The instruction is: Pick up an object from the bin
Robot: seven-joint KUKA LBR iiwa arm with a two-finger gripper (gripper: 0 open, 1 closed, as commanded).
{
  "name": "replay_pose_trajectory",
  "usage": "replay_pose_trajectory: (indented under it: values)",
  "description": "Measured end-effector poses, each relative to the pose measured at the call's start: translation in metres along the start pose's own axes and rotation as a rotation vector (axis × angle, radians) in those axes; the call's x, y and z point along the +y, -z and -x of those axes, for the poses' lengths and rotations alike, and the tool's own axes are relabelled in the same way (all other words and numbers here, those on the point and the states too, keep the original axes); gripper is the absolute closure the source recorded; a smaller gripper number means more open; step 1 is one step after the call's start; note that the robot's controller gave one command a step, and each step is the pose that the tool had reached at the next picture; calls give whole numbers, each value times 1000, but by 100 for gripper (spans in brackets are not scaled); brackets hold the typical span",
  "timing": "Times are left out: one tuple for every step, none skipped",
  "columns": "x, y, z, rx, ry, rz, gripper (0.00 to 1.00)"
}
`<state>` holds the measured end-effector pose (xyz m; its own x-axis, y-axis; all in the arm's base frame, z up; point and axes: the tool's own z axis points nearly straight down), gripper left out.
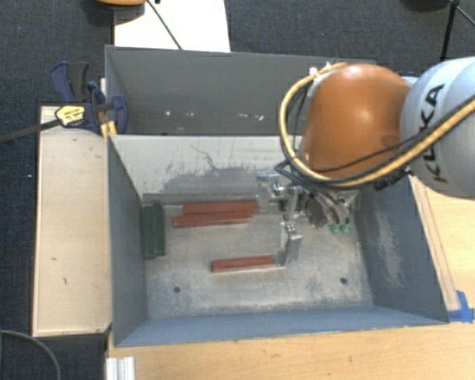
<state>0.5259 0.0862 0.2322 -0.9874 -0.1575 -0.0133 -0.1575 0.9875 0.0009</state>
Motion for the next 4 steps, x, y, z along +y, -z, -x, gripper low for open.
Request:
replay_pose_trajectory:
  values:
    - [-14,-31,5,14,196,1,0]
    - [-15,-82,3,4,346,0,0]
    - [-7,-162,31,12,251,2,100]
    - [-7,-162,31,12,250,2,100]
